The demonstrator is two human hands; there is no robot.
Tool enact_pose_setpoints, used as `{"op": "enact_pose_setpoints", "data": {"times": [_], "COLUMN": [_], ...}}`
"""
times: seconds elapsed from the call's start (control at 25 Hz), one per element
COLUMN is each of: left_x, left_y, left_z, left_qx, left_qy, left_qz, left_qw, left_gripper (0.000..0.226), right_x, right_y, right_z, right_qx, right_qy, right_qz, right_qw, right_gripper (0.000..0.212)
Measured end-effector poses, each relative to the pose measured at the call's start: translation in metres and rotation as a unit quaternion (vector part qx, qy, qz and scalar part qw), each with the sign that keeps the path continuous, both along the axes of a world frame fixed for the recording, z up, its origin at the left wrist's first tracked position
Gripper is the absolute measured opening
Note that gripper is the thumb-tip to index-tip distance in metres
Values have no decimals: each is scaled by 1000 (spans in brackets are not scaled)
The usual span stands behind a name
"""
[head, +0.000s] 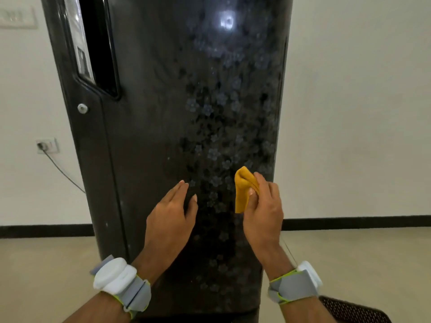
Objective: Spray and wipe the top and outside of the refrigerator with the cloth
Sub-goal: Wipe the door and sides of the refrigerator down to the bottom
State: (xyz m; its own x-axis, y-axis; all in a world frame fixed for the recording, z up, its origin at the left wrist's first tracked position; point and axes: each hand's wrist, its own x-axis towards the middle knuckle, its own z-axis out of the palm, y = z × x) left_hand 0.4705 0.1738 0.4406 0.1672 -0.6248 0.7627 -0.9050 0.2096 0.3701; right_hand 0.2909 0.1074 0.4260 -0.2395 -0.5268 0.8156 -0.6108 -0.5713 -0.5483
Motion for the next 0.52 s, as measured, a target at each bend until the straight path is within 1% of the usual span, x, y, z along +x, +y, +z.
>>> {"op": "enact_pose_setpoints", "data": {"times": [0.12,0.24,0.36,0.44,0.52], "left_x": [3,3,-2,-5,-8], "left_y": [-16,-36,-53,-63,-71], "left_z": [41,80,103,109,110], "left_qx": [-75,-141,-150,-131,-106], "left_qy": [-38,-79,-106,-121,-147], "left_qz": [5,4,2,10,20], "left_qw": [996,987,983,984,983], "left_gripper": [41,40,47,51,54], "right_x": [-12,0,28,34,20], "right_y": [-24,-51,-77,-84,-86], "right_z": [63,113,125,102,71], "right_qx": [-38,-116,-141,-151,-146], "right_qy": [-63,-46,52,141,224], "right_qz": [-46,-46,-47,-66,-125], "right_qw": [996,991,988,976,955], "right_gripper": [40,40,46,52,50]}}
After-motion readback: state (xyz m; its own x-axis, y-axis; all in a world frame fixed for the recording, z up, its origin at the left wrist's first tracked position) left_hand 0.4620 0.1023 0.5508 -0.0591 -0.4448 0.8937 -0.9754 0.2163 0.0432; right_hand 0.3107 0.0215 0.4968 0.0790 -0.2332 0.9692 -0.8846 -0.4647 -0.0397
